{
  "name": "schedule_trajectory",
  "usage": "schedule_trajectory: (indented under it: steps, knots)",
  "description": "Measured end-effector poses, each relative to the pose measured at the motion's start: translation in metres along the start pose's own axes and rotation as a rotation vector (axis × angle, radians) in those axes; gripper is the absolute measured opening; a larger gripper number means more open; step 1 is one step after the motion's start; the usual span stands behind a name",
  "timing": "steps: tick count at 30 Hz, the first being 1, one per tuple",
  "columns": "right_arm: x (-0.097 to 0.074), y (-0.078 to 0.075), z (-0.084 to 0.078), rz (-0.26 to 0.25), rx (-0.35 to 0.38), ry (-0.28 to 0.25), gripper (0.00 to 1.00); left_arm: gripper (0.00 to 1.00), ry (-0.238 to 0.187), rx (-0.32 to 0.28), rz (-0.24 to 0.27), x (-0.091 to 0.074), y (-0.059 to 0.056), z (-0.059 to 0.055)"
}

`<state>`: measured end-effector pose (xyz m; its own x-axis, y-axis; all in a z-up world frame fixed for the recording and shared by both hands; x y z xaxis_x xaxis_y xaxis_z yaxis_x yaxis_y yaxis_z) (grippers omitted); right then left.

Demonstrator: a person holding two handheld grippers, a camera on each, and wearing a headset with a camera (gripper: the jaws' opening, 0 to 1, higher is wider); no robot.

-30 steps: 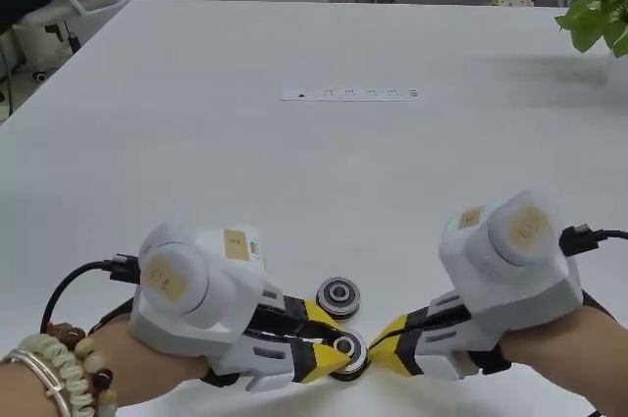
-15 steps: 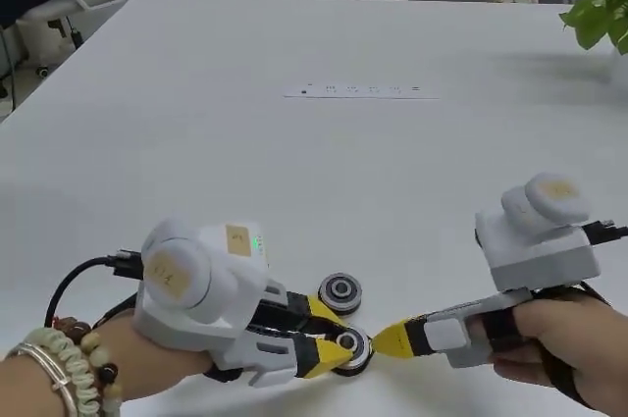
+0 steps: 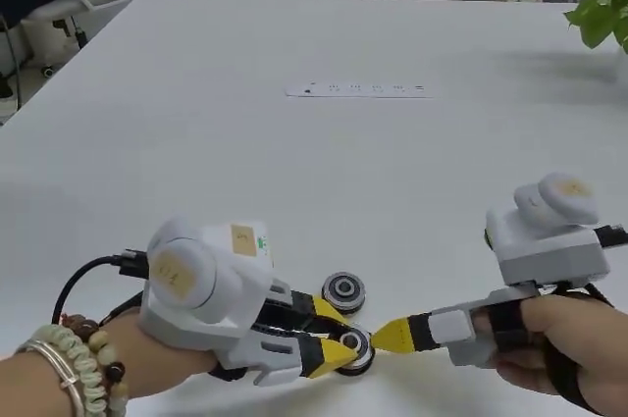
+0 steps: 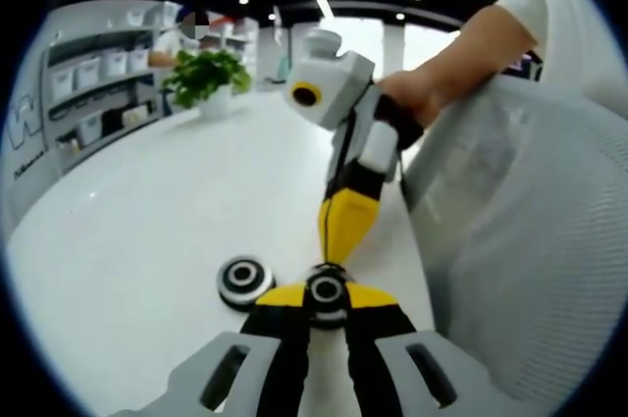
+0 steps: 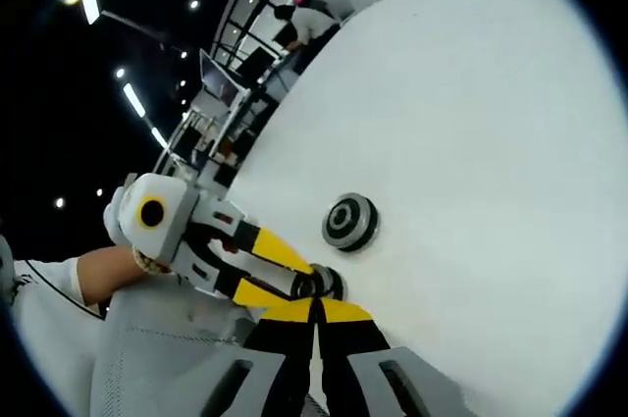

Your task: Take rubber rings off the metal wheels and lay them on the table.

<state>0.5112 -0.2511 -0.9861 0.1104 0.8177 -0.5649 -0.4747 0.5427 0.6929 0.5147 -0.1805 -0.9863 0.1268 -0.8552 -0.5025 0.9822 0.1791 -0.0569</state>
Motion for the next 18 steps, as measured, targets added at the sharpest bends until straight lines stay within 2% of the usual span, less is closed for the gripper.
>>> schedule_trajectory:
  steps: [10,18]
  knots:
    - [0.001,0.004,0.002,0.015,-0.001,-0.009,0.0,0.13,0.003,0.009,0.006,0.001,0.0,0.001]
    - [0.004,0.013,0.007,0.058,-0.017,-0.025,0.0,0.13,0.002,0.012,0.007,0.002,-0.001,0.001]
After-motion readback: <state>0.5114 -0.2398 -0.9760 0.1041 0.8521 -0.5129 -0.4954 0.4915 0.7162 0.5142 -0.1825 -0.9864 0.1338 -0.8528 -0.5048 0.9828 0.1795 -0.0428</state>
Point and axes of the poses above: the centre of the closed fingertips' face, and the gripper's own axes: x roughly forward along the fingers, y roughly to its left, z roughly out of its top, the point moved 4 cm from there along -x, roughly backward along the fingers, and after that the axes turned 3 degrees about -z, right-handed, at the moved point
